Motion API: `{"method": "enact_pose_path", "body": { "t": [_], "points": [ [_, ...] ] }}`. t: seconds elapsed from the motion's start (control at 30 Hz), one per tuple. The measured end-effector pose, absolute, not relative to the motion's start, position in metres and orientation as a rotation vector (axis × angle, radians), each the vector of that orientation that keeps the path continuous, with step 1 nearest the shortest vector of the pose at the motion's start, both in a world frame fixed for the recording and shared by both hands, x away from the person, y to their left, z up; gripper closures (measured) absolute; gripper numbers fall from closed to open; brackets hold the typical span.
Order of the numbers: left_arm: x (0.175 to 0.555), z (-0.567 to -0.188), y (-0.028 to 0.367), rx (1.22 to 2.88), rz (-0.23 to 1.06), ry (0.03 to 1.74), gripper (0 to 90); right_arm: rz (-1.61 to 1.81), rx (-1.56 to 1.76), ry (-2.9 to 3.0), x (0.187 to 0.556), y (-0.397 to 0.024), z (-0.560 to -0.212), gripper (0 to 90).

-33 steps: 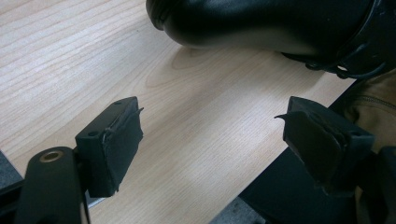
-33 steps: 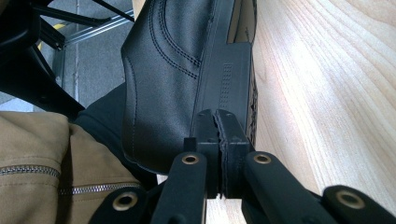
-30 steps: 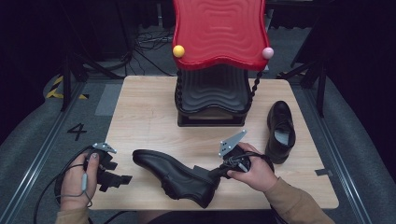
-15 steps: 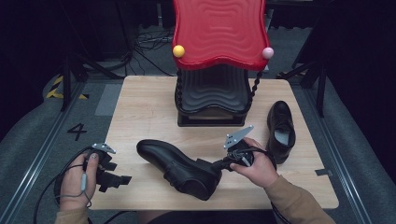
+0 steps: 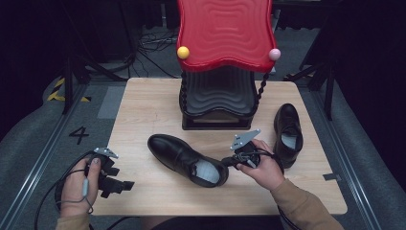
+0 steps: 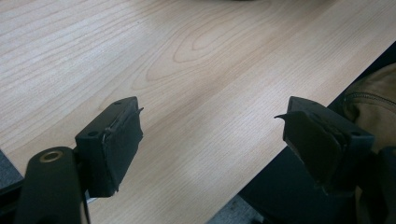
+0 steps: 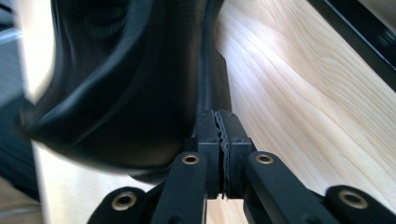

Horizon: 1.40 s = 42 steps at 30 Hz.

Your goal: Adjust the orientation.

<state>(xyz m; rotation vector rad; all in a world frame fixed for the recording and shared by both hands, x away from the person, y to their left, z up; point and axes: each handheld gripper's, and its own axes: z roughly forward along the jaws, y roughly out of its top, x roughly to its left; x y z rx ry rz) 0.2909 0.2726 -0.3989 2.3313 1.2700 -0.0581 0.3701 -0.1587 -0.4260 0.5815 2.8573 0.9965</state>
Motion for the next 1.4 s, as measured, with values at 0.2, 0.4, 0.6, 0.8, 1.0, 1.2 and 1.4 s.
{"method": "enact_pose_path", "body": {
  "t": [0.2, 0.4, 0.6, 0.8, 1.0, 1.2, 1.4],
  "points": [
    [0.291, -0.399, 0.274, 2.326, -0.056, 1.272, 20.2, 0.931, 0.681, 2.894, 0.381, -0.163, -0.445, 79.8],
    [0.295, -0.396, 0.272, 2.331, -0.051, 1.26, 20.1, 0.958, 0.718, 2.867, 0.381, -0.169, -0.44, 73.3],
    [0.297, -0.394, 0.27, 2.332, -0.049, 1.249, 20.1, 0.995, 0.702, 2.839, 0.376, -0.176, -0.423, 71.0],
    [0.297, -0.393, 0.267, 2.343, -0.05, 1.238, 20.0, 1.056, 0.509, 2.849, 0.361, -0.171, -0.383, 66.6],
    [0.297, -0.392, 0.265, 2.352, -0.049, 1.235, 20.1, 0.974, 0.315, 2.947, 0.346, -0.146, -0.366, 62.7],
    [0.297, -0.391, 0.266, 2.354, -0.047, 1.225, 20.0, 0.868, 0.188, 3.05, 0.345, -0.118, -0.378, 57.3],
    [0.296, -0.392, 0.268, 2.345, -0.052, 1.23, 20.0, 0.768, 0.172, 3.113, 0.351, -0.102, -0.402, 59.2]
  ]
}}
